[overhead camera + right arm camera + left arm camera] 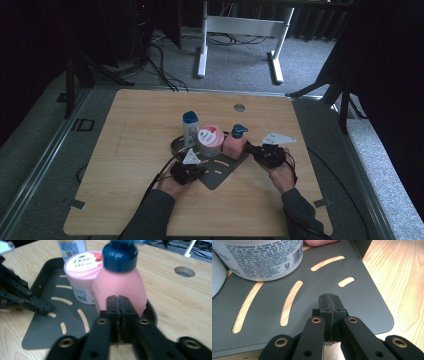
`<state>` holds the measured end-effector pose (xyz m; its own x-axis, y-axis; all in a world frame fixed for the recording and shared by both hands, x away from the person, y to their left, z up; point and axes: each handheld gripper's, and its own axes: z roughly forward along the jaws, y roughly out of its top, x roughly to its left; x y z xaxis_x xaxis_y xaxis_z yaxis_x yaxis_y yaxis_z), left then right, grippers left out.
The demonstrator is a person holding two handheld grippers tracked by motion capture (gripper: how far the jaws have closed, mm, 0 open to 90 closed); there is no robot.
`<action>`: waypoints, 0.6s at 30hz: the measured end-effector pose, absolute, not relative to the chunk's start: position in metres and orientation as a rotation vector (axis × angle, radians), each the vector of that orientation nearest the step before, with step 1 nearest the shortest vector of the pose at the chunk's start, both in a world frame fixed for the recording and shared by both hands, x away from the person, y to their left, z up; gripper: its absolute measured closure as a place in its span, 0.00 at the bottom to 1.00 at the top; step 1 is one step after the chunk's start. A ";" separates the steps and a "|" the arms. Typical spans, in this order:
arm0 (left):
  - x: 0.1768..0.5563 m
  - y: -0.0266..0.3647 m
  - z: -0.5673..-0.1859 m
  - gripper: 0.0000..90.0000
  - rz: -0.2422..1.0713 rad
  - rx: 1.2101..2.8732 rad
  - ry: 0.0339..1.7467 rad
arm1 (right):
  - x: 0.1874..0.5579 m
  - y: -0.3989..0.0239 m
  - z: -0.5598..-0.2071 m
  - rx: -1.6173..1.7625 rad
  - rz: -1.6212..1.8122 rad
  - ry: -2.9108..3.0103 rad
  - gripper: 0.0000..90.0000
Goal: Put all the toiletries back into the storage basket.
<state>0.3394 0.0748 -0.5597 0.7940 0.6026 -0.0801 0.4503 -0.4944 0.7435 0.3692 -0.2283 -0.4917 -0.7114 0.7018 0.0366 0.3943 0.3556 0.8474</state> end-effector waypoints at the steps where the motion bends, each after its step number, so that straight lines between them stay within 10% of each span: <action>1: 0.340 0.075 -0.560 1.00 0.241 2.177 0.773 | 0.367 -0.226 -0.495 0.960 1.274 2.295 1.00; 18: 0.340 0.075 -0.560 1.00 0.238 2.182 0.758 | 0.371 -0.215 -0.510 1.024 1.268 2.258 1.00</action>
<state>0.3401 0.0753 -0.5597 0.8031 0.5909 -0.0765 0.4411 -0.5034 0.7429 0.3715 -0.2152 -0.5102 -0.6750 0.7367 0.0410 0.4187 0.3367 0.8434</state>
